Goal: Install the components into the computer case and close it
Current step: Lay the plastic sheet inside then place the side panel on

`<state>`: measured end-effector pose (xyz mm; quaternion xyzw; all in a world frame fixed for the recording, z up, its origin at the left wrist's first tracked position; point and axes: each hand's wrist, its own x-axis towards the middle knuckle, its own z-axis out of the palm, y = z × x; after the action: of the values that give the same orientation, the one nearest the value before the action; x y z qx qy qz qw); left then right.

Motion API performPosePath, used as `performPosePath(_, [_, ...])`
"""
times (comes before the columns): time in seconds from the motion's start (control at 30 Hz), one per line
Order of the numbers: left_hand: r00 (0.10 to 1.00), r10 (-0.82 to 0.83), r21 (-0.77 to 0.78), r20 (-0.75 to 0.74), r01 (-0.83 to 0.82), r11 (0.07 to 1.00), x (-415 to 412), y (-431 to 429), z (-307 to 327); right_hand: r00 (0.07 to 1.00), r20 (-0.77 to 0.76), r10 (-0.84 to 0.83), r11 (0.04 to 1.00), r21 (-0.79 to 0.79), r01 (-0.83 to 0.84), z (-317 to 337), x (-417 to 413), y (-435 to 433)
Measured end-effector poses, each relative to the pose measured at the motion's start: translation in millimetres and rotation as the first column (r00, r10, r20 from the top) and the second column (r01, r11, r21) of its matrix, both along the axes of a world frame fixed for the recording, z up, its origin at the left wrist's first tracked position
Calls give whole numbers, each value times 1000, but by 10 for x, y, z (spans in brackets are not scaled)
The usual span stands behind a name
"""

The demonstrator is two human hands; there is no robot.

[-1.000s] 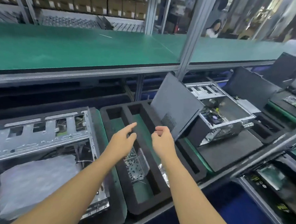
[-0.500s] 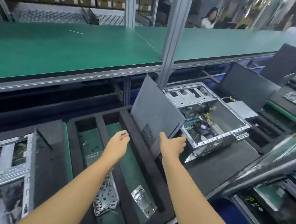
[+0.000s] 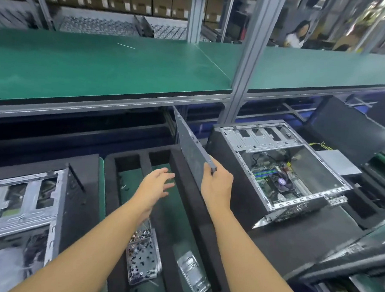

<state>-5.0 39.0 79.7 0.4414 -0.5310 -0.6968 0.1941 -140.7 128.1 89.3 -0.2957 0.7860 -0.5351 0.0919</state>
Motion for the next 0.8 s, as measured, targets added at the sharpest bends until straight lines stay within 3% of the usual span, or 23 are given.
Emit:
performPosePath(0.13, [933,152,248,-326,-71,966,375,-310,309,970,-241,21,996,-76,-41,402,370,-52])
performPosePath(0.23, [864,228,332,-449,-76,940,749,-588,680,915,-395,83,976,-151,-154,683,738,12])
performPosePath(0.4, [698,340,388,-630,-95,917,1688,-897,1156,664,-698,268,854,-147,-499,983,1494,27])
performPosePath(0.47, [607,452,439,-653,-183,880,2190,-955,1288,586,-736,338,794,-111,-598,986,1825,-2])
performPosePath(0.53, [618,506,411,-602,-303,860,2702,-955,1355,555,-744,373,754,-106,-649,937,2164,-21])
performPosePath(0.67, [721,519,278,-458,-439,855,3567,-781,1303,555,-722,412,723,-112,-682,825,2776,-7])
performPosePath(0.8, [638,597,281,-486,-533,798,4227,-508,1166,610,-712,349,767,-157,-622,688,3145,23])
